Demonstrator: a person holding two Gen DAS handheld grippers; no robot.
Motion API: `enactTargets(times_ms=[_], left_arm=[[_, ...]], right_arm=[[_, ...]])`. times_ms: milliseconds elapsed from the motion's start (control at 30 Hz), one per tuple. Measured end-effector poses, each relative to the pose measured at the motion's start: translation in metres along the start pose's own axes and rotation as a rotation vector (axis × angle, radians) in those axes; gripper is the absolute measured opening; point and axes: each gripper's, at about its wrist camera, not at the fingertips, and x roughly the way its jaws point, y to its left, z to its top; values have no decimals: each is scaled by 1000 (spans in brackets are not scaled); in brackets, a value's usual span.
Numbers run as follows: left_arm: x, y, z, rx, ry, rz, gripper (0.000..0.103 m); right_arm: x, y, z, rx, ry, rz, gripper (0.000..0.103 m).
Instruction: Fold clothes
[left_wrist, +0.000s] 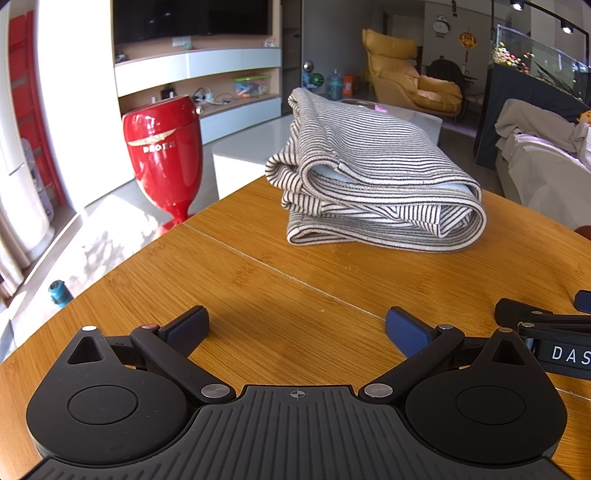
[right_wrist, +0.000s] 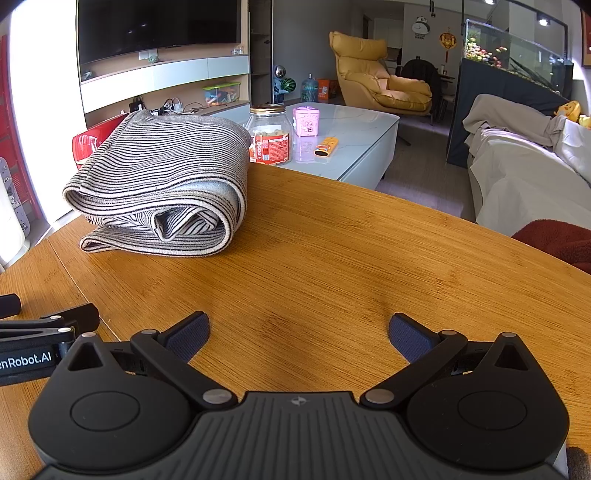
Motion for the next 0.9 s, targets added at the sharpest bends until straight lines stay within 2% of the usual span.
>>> enactTargets(times_ms=[900], left_arm=[[-1, -1, 0, 0, 0, 0, 103]], right_arm=[[1, 2, 0, 0, 0, -1, 103]])
